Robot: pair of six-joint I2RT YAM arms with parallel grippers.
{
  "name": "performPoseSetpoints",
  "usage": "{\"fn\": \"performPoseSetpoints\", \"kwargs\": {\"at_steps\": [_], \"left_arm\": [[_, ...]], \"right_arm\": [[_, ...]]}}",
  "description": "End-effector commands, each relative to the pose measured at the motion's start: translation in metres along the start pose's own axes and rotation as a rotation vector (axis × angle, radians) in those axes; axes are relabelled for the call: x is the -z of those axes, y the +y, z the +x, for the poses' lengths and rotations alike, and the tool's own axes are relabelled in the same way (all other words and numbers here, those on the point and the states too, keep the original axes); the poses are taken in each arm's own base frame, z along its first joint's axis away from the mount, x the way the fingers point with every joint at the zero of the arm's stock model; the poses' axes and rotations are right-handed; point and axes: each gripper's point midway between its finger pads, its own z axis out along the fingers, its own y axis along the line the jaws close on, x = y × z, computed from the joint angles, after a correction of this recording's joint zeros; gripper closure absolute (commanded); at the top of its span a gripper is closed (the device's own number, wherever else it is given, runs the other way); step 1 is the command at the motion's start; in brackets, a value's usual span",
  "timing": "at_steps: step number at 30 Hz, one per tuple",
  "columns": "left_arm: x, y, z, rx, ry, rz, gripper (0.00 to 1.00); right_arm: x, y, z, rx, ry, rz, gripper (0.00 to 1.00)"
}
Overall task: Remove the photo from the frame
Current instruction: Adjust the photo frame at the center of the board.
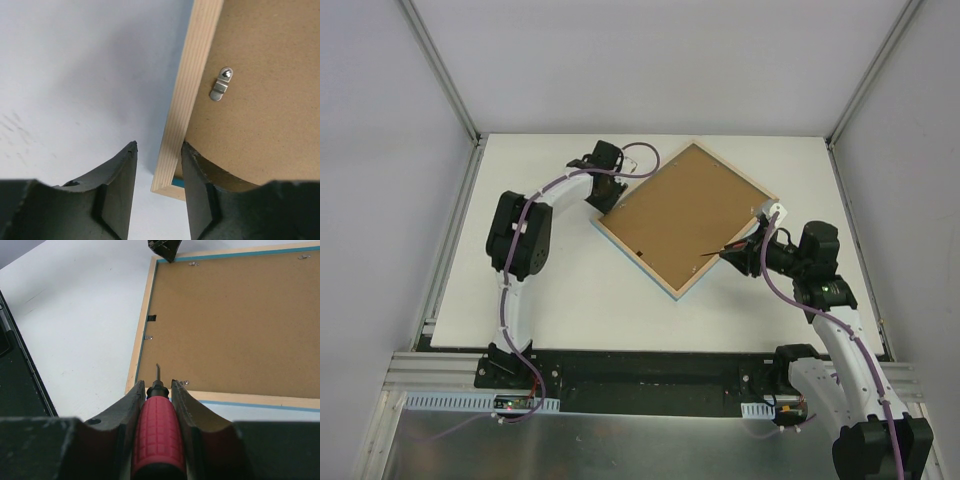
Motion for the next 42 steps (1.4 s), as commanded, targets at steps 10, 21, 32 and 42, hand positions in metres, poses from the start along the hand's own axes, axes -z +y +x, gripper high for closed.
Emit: {"fn": "performPoseSetpoints", "kwargs": {"at_steps": [10,21,32,42], "left_arm": [[0.034,0.047,-0.05,0.091,-0.119,-0.182,0.36],[0.053,-0.049,-0.003,0.218,-0.046,0.207,0.36],[0.027,-0.084,0.021,0.406,0.092,0.342,0.41],[0.05,-0.083,0.022,0.476,0.044,0.314,0.43]], "right_arm": [[-0.001,0.002,-0.011,0.038,-0.041,-0.029,0.99],[0.0,0.003,-0.012,0.046,-0.046,-0.028,0.99],[0.0,0.001,-0.012,0.041,-0.047,-0.022,0.99],[-0.001,0.0,-0.01,0.039,-0.04,-0.024,0.99]]}}
